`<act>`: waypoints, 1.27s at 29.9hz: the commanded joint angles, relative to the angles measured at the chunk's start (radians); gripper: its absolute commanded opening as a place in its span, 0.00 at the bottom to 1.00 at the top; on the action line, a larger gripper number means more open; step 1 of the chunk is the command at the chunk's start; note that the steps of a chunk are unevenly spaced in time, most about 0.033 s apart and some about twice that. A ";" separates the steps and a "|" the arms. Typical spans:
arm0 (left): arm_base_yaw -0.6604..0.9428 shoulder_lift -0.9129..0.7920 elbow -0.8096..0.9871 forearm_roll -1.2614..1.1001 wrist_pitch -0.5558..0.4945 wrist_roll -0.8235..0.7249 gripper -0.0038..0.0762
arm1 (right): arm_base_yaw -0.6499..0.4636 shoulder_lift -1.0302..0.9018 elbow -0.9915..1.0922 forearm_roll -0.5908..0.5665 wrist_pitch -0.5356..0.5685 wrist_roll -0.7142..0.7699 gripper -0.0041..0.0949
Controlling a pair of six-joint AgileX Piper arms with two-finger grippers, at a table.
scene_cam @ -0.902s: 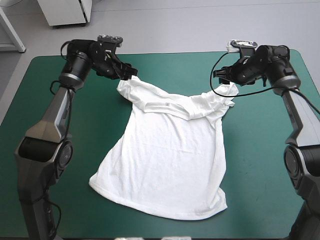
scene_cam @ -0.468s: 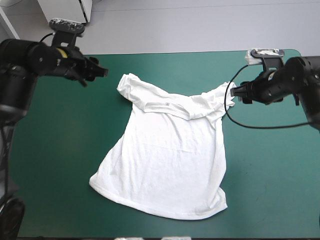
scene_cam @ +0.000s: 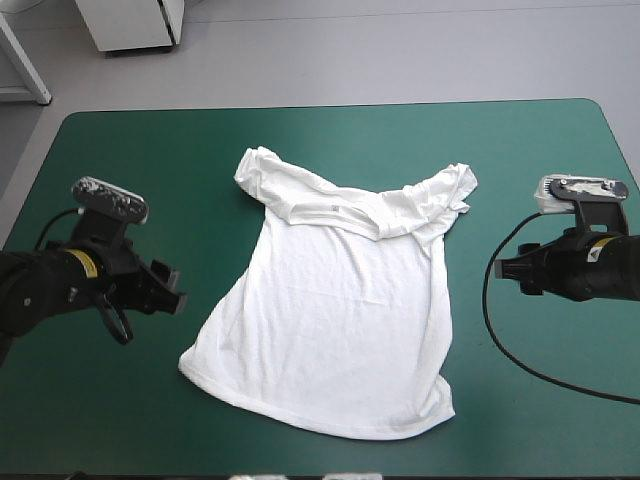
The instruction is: Fold the cloth
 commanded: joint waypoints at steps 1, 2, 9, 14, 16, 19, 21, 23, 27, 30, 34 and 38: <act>-0.008 -0.033 0.120 -0.017 0.041 -0.015 0.59 | 0.001 -0.033 -0.017 0.000 -0.014 0.011 0.61; -0.008 -0.030 0.163 -0.017 0.041 -0.015 0.59 | 0.001 -0.034 -0.017 0.002 -0.014 0.011 0.61; -0.008 0.034 0.348 -0.017 0.007 -0.021 0.59 | 0.001 -0.032 -0.017 0.004 -0.015 0.029 0.61; -0.008 0.052 0.465 -0.021 -0.124 -0.039 0.59 | 0.001 -0.032 -0.017 -0.001 -0.015 0.029 0.61; -0.008 0.067 0.503 -0.023 -0.178 -0.041 0.59 | 0.001 -0.032 -0.017 -0.004 -0.015 0.029 0.61; -0.008 0.109 0.533 -0.023 -0.225 -0.041 0.59 | 0.001 -0.032 -0.015 -0.004 -0.019 0.029 0.61; -0.008 0.145 0.537 -0.021 -0.255 -0.041 0.58 | 0.001 -0.032 -0.015 -0.004 -0.023 0.029 0.61; -0.008 0.188 0.537 -0.021 -0.300 -0.043 0.57 | 0.001 -0.032 -0.015 -0.006 -0.023 0.030 0.61; -0.008 0.281 0.537 -0.021 -0.340 -0.043 0.57 | 0.001 -0.032 -0.015 -0.033 -0.021 0.030 0.58; -0.008 0.343 0.545 -0.021 -0.371 -0.043 0.57 | 0.001 -0.032 -0.015 -0.043 -0.019 0.030 0.55; -0.008 0.388 0.561 -0.025 -0.407 -0.069 0.53 | 0.001 -0.032 -0.015 -0.051 -0.002 0.030 0.55; -0.008 0.389 0.565 -0.030 -0.407 -0.069 0.18 | 0.001 -0.032 -0.011 -0.028 0.000 0.003 0.56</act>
